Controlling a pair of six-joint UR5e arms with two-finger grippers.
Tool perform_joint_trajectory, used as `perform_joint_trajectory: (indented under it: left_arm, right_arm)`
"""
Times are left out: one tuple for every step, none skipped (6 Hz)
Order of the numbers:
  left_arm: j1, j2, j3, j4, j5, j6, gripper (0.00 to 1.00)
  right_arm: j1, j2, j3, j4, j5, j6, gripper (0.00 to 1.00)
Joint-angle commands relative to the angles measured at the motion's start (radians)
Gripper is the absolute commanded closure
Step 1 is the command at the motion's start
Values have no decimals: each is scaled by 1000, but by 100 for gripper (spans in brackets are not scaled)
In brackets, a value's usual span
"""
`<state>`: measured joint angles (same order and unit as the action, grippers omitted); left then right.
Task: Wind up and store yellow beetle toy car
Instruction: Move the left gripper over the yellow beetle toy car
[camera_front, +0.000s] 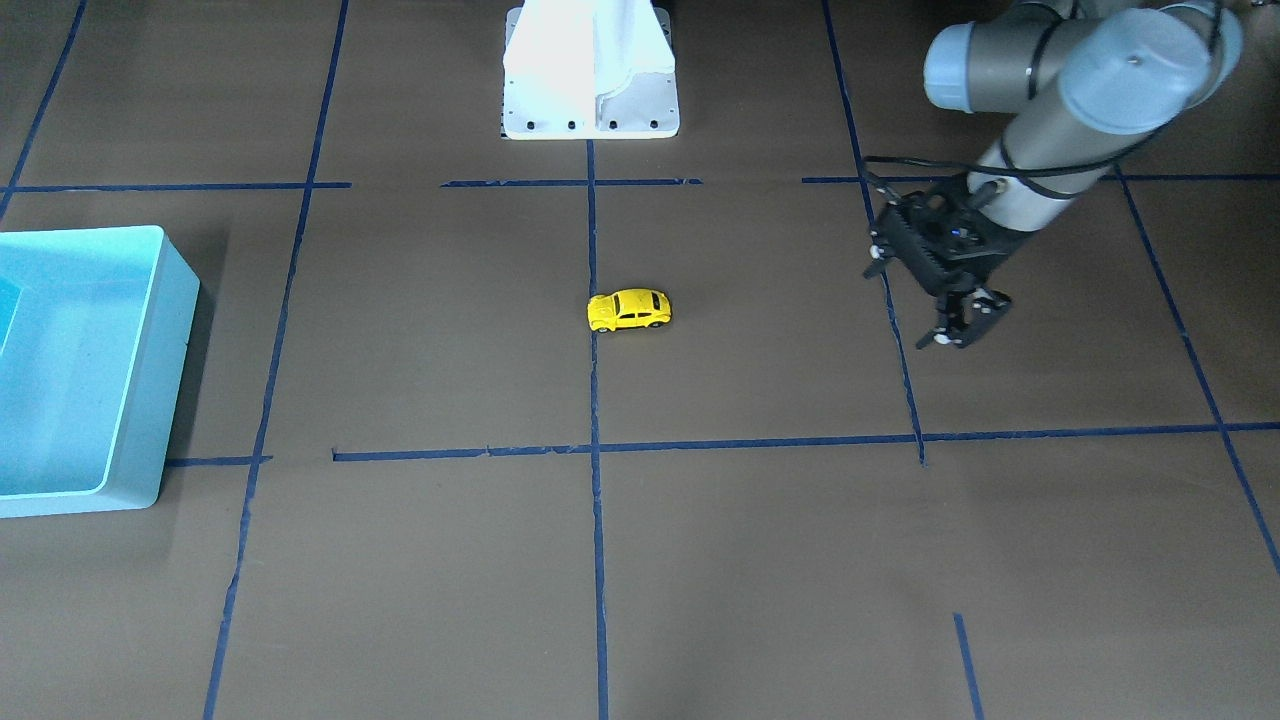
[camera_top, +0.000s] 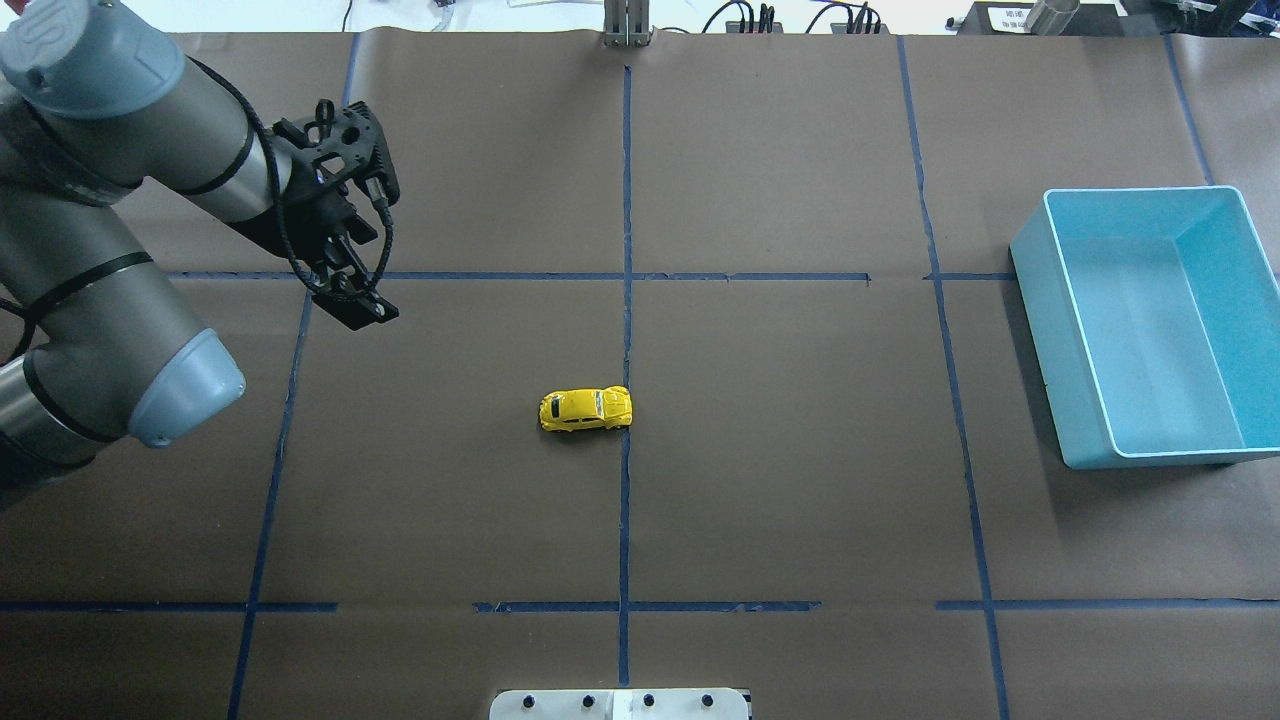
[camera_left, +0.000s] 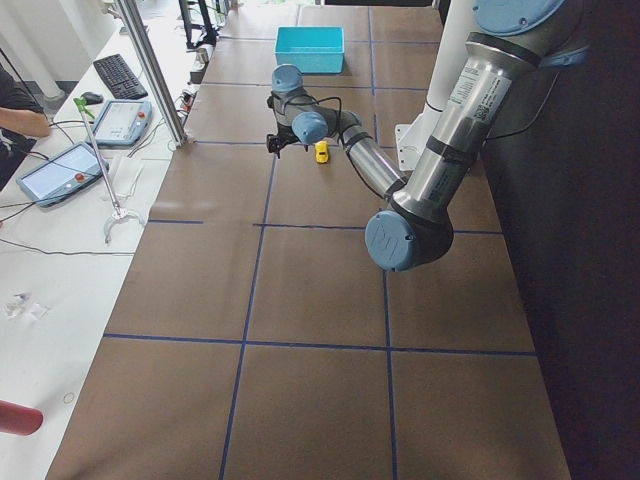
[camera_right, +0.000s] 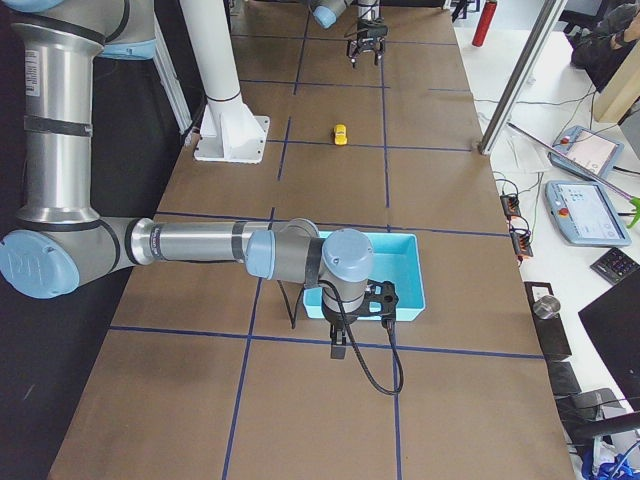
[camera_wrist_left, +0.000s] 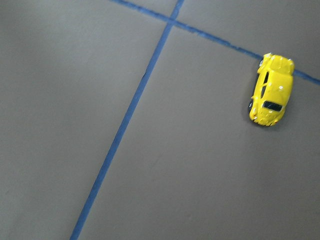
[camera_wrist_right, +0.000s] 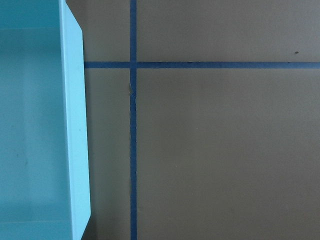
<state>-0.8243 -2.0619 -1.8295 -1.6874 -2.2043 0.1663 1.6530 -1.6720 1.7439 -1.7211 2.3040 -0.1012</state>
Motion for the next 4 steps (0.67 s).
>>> perform_joint_trajectory:
  left_arm:
    - [63,-100,6,99,8,7,0]
    - [85,-122,1,91,6,9,0]
    - [109,-133,7,86,14,13,0]
    - [132,-167,60,51,68,18,0]
  right_arm:
    - [2,0,-1,0,0,0,0]
    - [4,0,-3,0,0,0,0]
    - [4,0,-6,0,-2,0,0]
    - [4,2,-9,0,-2,0,0]
